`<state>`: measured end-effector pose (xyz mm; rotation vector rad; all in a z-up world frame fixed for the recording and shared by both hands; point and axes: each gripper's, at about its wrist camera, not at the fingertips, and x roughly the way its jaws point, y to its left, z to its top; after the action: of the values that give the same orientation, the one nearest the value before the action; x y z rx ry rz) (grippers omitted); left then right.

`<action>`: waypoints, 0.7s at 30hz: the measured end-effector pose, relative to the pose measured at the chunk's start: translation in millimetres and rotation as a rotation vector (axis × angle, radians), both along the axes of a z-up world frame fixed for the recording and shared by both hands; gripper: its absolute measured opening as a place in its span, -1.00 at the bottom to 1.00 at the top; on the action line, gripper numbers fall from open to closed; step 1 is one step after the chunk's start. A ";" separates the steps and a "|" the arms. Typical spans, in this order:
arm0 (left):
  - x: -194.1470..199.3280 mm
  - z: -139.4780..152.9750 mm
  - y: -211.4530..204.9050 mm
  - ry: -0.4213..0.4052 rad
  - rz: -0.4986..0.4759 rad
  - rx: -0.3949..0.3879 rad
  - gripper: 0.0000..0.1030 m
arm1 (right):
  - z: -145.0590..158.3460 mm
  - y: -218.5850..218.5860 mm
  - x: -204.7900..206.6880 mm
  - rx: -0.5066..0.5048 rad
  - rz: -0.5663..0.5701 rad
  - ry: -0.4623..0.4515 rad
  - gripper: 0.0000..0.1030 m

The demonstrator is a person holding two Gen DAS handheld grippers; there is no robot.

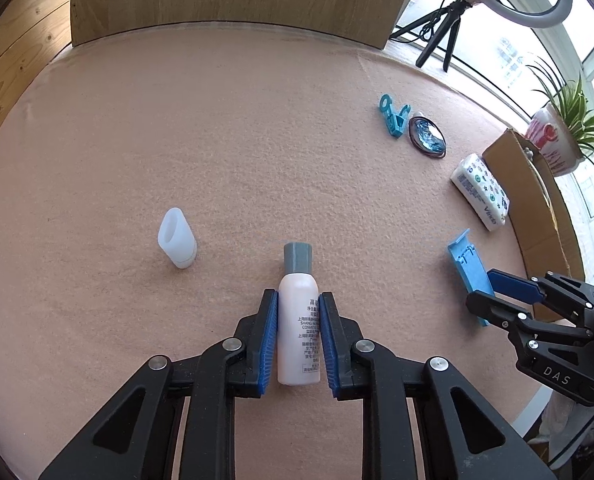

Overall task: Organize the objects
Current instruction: 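Carry the pink bottle with the left tool while the right tool carries the blue stand to the box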

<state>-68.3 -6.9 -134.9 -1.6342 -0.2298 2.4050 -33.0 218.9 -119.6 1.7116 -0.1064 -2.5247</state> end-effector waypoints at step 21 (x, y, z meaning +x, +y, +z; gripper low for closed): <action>-44.8 70.5 166.8 0.150 -0.227 0.092 -0.57 | 77.1 137.2 66.3 -0.033 -0.260 0.191 -0.36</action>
<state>-113.1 159.9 -64.4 -1.3535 -0.1195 2.2946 33.2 356.1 -42.5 1.5223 -0.3780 -2.8375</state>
